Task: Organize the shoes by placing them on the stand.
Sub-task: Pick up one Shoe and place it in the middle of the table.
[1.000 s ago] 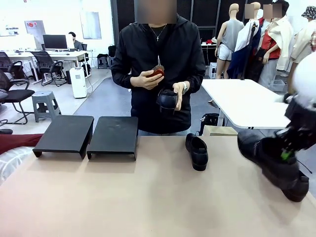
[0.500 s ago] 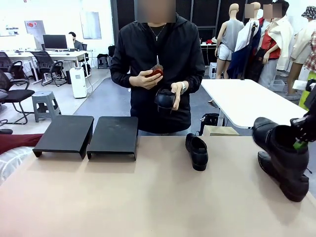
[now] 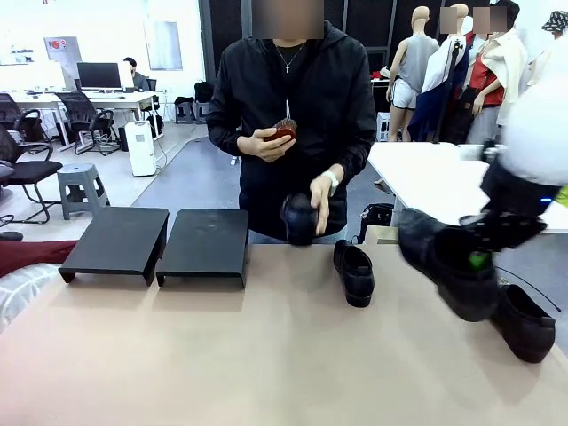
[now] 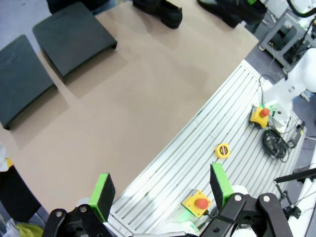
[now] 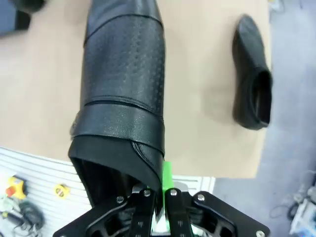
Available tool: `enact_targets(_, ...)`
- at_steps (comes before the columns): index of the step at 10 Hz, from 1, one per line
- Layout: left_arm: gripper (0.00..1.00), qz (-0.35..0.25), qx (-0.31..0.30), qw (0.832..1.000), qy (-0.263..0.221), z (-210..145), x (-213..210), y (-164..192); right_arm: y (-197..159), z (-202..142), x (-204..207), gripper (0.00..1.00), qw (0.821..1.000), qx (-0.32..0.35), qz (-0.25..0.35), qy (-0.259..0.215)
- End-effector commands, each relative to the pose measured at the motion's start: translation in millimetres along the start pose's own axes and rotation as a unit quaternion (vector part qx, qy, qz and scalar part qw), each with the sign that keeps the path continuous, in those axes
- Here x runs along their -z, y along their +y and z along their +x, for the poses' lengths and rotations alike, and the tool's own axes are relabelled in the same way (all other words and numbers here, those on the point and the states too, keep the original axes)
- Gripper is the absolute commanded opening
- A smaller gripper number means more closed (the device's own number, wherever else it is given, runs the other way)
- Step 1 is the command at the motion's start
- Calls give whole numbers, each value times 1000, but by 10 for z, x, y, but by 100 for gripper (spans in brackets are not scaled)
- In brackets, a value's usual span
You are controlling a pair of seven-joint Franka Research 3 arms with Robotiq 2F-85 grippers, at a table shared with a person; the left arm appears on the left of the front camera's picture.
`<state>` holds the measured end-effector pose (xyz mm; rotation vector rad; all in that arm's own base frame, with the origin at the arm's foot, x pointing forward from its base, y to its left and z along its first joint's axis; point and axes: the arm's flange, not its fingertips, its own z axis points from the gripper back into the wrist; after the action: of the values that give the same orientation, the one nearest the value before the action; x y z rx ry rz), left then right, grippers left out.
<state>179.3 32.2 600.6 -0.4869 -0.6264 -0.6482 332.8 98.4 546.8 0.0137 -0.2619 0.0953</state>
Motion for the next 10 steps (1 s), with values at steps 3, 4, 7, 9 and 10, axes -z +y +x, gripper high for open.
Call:
enact_targets(3,100,-5,0,1000,-4,10,-13,10,-781,-205,-293,0,997,46,42,-46)
enact_targets(4,100,-5,0,1000,-4,10,-13,10,-1082,-429,-370,0,991,74,79,-75)
enact_targets(7,100,-5,0,1000,-4,10,-13,10,-1636,-820,-258,0,941,335,-23,-39)
enact_targets(9,100,-5,0,1000,-4,10,-13,10,-1550,-811,-222,0,947,317,-17,-49)
enact_targets(10,100,-5,0,1000,-4,10,-13,10,-1377,-738,-235,0,965,252,41,-66)
